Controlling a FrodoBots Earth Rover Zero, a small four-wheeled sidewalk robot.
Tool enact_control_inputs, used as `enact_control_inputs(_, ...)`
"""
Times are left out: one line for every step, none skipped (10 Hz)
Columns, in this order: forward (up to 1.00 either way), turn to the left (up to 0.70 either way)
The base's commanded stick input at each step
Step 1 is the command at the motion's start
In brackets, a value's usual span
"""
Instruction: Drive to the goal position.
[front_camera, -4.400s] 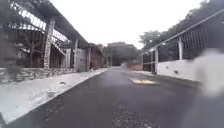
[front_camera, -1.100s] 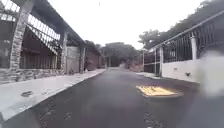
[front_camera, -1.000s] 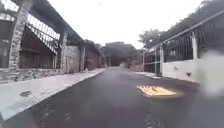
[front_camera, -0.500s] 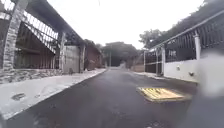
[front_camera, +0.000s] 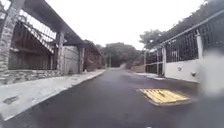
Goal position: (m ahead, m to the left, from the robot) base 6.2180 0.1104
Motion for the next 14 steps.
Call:
enact_control_inputs(0.50, 0.01)
enact_control_inputs(0.50, 0.01)
enact_control_inputs(0.50, 0.01)
enact_control_inputs(0.50, 0.01)
enact_control_inputs(0.50, 0.01)
enact_control_inputs(0.50, 0.01)
enact_control_inputs(0.50, -0.04)
enact_control_inputs(0.50, -0.09)
enact_control_inputs(0.50, -0.44)
enact_control_inputs(0.50, -0.04)
enact_control_inputs(0.50, 0.01)
enact_control_inputs(0.50, 0.01)
enact_control_inputs(0.50, 0.01)
enact_control_inputs(0.50, 0.01)
